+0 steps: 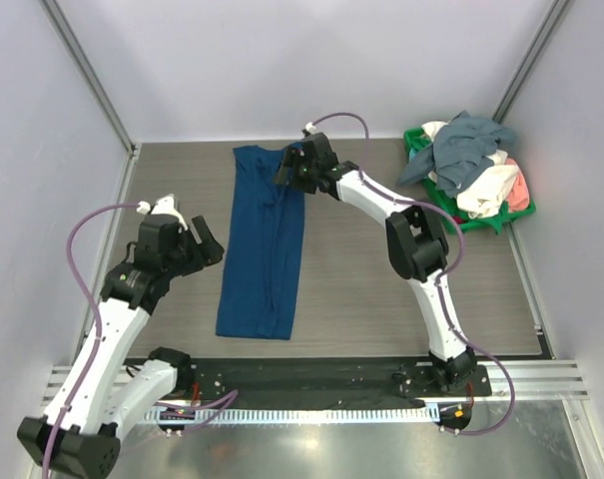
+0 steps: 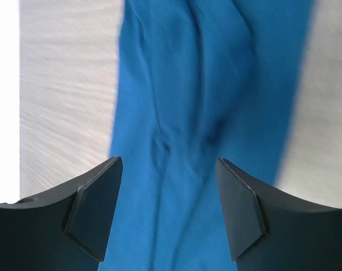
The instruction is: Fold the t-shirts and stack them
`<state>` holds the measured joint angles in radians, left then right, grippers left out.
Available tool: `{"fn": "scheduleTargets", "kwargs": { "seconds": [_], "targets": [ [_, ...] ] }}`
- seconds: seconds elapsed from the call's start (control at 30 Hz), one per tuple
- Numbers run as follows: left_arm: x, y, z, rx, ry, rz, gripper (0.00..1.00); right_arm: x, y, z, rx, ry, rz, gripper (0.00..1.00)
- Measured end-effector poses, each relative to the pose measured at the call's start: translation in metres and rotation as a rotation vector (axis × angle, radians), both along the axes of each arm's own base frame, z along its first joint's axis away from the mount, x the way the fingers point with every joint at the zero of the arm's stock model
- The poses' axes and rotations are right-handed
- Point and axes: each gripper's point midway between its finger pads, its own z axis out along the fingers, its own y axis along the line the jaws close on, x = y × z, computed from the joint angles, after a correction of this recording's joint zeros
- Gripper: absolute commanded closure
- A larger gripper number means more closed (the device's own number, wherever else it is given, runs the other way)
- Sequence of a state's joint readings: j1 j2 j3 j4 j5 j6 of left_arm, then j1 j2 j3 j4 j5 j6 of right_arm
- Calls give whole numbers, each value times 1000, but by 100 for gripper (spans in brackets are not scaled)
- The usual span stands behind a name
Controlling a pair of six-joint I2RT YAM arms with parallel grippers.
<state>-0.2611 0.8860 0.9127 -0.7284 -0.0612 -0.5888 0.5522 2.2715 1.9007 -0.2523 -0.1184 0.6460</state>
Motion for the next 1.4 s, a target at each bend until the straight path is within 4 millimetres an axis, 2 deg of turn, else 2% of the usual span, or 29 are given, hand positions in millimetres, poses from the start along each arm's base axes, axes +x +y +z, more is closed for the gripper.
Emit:
{"fn": "scheduleTargets", "kwargs": {
  "seconds": [0.03, 0.2, 0.4, 0.6, 0.73, 0.9, 1.0, 1.13, 1.27, 1.4],
  "targets": [
    [-6, 2, 3, 0, -18, 2, 19, 9, 7, 1, 21, -12, 3, 27],
    [-23, 7, 9, -2, -61, -5, 18, 33, 21, -19, 53, 6, -17, 27],
    [-29, 7, 8, -6, -79, -19, 17, 42, 13, -43, 33, 53, -53, 26],
    [-27, 5, 2, -4, -53, -26, 18, 58, 15, -38, 52, 28, -65, 26],
    [-27, 5, 0, -3, -45, -28, 18, 67, 26, -28, 92, -2, -54, 25],
    [-27, 5, 2, -4, -54, -27, 18, 51, 66, -8, 202, -19, 44, 26],
    [-27, 5, 2, -5, -57, -26, 19, 31, 96, 5, 284, -32, 131, 26],
    [-28, 5, 5, -7, -67, -25, 19, -1, 117, 8, 374, 0, 222, 25],
    [-28, 6, 7, -7, -79, -21, 19, -10, 111, 2, 387, 32, 242, 23],
    [-28, 7, 8, -6, -83, -19, 19, -11, 74, 3, 355, 49, 198, 21]
  ]
}}
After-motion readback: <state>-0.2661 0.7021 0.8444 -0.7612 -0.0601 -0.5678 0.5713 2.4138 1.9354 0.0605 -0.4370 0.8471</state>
